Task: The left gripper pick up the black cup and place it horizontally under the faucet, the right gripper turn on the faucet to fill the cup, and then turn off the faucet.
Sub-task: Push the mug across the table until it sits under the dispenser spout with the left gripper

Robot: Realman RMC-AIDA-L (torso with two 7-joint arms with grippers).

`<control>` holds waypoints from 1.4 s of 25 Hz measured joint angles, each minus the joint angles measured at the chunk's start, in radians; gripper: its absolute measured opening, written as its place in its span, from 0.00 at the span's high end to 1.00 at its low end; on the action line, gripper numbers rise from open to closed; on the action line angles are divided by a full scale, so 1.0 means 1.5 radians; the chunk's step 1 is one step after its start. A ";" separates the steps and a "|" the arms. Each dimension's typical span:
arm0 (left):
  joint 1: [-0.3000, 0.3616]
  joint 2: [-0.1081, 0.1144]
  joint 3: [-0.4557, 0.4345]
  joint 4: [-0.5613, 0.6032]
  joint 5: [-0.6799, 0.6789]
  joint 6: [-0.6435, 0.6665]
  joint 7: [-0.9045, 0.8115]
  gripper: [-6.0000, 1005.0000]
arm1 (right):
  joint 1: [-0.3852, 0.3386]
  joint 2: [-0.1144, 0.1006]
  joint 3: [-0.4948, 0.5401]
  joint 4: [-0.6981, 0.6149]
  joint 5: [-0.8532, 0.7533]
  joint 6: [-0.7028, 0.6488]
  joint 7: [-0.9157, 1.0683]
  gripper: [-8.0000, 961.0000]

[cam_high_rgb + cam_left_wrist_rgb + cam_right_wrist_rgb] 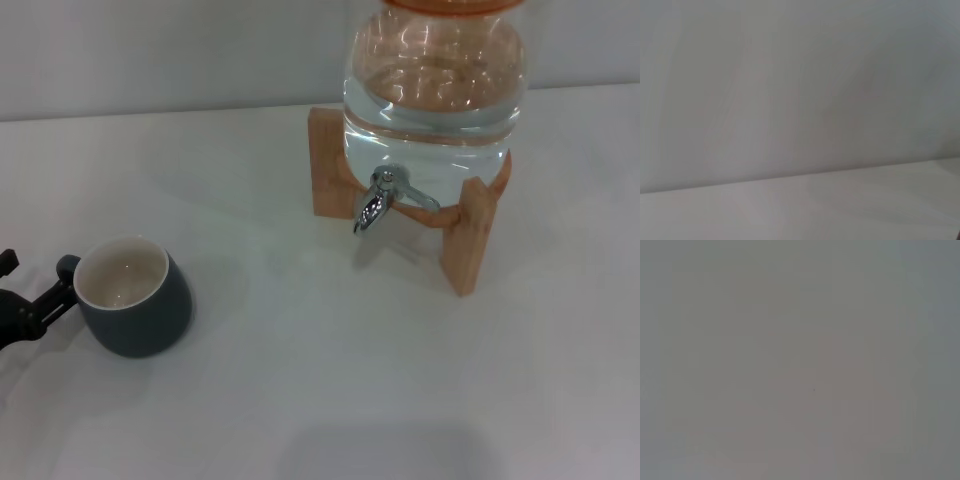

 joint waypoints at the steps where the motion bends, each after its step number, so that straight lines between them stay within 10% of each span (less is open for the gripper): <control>1: 0.000 0.000 0.000 0.000 0.000 0.000 0.000 0.13 | 0.000 0.000 0.000 0.000 0.000 0.000 0.000 0.12; 17: 0.000 0.000 0.001 0.000 0.001 -0.002 -0.010 0.13 | -0.002 0.004 0.001 -0.002 0.001 0.003 0.000 0.12; 23: -0.001 0.001 0.001 0.000 0.007 -0.001 -0.015 0.33 | -0.002 0.005 0.001 -0.002 0.002 0.003 0.000 0.12; 25: -0.001 0.002 0.001 0.000 0.008 -0.001 -0.015 0.57 | -0.002 0.005 0.001 -0.001 0.002 0.003 0.000 0.12; 35: -0.003 0.002 0.001 0.000 0.023 0.000 -0.016 0.79 | -0.002 0.005 0.001 -0.001 0.002 0.002 0.000 0.12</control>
